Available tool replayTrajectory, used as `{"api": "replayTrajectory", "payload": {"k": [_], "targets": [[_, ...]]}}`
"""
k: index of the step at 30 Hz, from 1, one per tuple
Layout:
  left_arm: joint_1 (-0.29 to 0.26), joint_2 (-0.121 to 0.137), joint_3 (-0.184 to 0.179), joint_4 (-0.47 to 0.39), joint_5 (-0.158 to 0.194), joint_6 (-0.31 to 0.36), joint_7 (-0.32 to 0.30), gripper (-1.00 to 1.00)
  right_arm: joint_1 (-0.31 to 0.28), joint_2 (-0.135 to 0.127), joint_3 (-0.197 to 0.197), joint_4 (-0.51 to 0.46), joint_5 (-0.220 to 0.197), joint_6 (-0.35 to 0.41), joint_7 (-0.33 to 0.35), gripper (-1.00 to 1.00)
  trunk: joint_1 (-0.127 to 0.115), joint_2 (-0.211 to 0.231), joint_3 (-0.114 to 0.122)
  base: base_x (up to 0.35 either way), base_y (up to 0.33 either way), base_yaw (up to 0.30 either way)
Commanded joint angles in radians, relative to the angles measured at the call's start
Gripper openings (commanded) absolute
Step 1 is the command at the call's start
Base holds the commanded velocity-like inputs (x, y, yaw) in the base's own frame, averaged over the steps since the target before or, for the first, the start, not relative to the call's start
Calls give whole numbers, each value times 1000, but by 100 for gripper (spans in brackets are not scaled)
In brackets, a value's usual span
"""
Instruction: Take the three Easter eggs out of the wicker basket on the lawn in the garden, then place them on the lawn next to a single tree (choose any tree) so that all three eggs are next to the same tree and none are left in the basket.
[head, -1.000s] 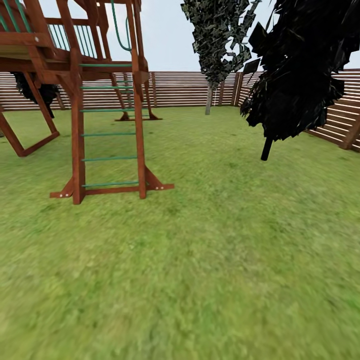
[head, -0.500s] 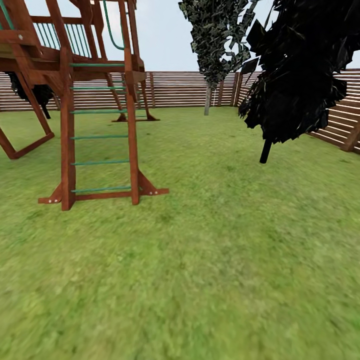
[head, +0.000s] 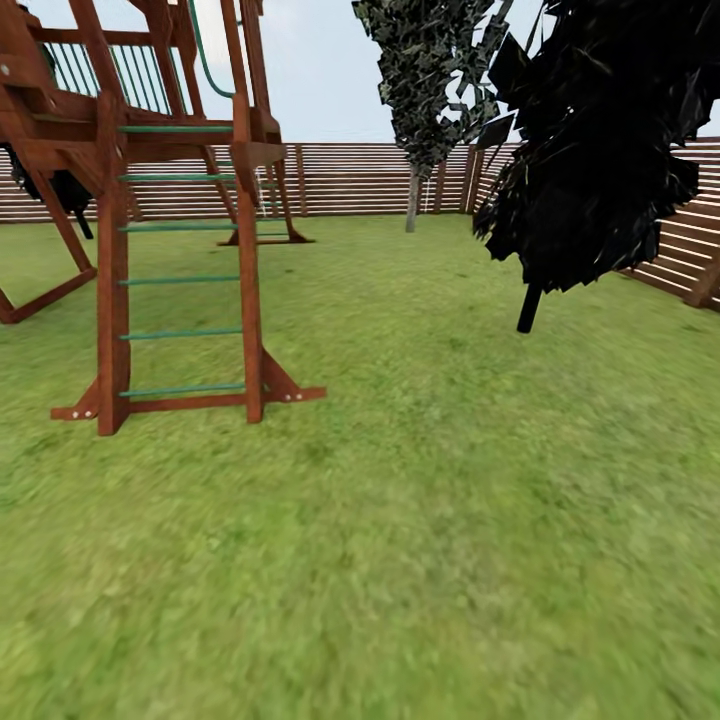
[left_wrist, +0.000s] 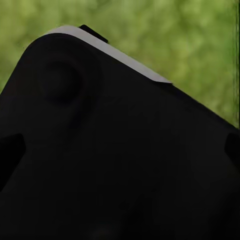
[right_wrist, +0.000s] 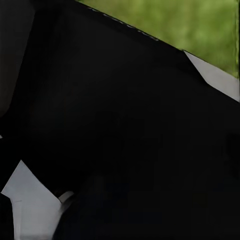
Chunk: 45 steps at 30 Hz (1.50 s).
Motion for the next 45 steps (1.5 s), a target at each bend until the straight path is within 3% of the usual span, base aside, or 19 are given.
{"api": "replayTrajectory", "payload": {"k": [1,45], "targets": [[0,0,-3,0,4,-4,2,100,0,0,-2,-3,10,5,4,100,1,0,-1,309,-201,0],[0,0,-3,0,4,-4,2,100,0,0,-2,-4,10,5,3,100,1,0,-1,309,-201,0]]}}
